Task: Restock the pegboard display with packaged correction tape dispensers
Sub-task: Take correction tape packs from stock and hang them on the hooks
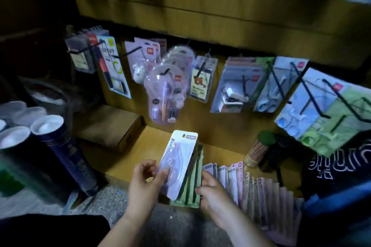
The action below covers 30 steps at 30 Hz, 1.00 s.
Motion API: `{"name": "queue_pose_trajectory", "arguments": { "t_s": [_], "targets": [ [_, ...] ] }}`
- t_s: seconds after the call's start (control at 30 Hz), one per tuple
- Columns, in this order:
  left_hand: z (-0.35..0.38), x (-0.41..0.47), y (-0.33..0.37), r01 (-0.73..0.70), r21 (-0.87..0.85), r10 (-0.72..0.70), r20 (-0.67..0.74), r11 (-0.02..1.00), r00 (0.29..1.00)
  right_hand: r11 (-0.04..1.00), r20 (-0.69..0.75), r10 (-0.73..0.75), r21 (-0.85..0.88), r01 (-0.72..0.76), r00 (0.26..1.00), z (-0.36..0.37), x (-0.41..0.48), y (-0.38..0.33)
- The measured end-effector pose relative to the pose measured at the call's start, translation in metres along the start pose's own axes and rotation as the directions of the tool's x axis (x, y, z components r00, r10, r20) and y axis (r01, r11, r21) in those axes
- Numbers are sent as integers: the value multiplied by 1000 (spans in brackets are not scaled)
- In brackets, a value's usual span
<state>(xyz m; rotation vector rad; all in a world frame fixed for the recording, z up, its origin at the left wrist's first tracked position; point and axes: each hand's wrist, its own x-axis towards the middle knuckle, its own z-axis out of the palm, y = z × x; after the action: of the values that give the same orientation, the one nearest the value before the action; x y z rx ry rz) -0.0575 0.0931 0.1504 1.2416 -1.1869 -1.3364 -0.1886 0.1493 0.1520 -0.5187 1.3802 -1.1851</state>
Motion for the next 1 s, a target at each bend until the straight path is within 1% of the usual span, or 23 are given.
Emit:
{"name": "queue_pose_trajectory", "arguments": {
  "t_s": [0.1, 0.2, 0.27, 0.33, 0.4, 0.43, 0.5, 0.6, 0.67, 0.7, 0.77, 0.87, 0.93, 1.0],
  "targets": [
    [-11, -17, 32, 37, -18, -36, 58, 999, 998, 998, 29, -66, 3, 66, 997, 5, -29, -16],
    [-14, -25, 75, 93, -117, -70, 190, 989, 979, 986, 45, -165, 25, 164, 985, 14, -52, -45],
    [-16, -28, 104, 152, -193, -83, 326, 969, 942, 971, 69, -240, 38, 238, 968, 20, -66, -70],
    [-18, -32, 128, 189, -248, -57, 459, 950, 887, 945, 66, -326, 36, 325, 943, 27, -78, -95],
    [-14, -34, 152, 178, -290, -3, 517, 940, 856, 910, 24, -413, -8, 414, 910, 32, -85, -117],
    [-11, -34, 162, 166, -313, 21, 516, 935, 856, 889, 11, -457, -29, 457, 890, 36, -90, -129],
    [-7, -33, 180, 108, -343, 69, 466, 933, 882, 847, 2, -530, -45, 529, 848, 44, -99, -150],
    [-3, -35, 199, 89, -387, 112, 468, 918, 876, 778, -74, -628, -16, 628, 775, 61, -110, -174],
    [-1, -36, 210, 16, -408, 167, 408, 913, 898, 735, -135, -666, 50, 676, 734, 71, -113, -185],
    [2, -36, 217, -25, -414, 192, 369, 910, 909, 716, -137, -683, 67, 695, 717, 74, -116, -189],
    [6, -36, 229, -122, -412, 255, 286, 903, 924, 689, -100, -719, 25, 724, 688, 77, -119, -193],
    [9, -32, 241, -260, -385, 368, 240, 886, 898, 664, 11, -743, -113, 739, 669, 82, -122, -197],
    [10, -28, 245, -316, -359, 412, 234, 879, 881, 662, 17, -742, -135, 737, 670, 85, -121, -201],
    [8, -22, 246, -342, -352, 437, 237, 871, 868, 668, 12, -738, -129, 733, 675, 86, -119, -205]
  ]
}}
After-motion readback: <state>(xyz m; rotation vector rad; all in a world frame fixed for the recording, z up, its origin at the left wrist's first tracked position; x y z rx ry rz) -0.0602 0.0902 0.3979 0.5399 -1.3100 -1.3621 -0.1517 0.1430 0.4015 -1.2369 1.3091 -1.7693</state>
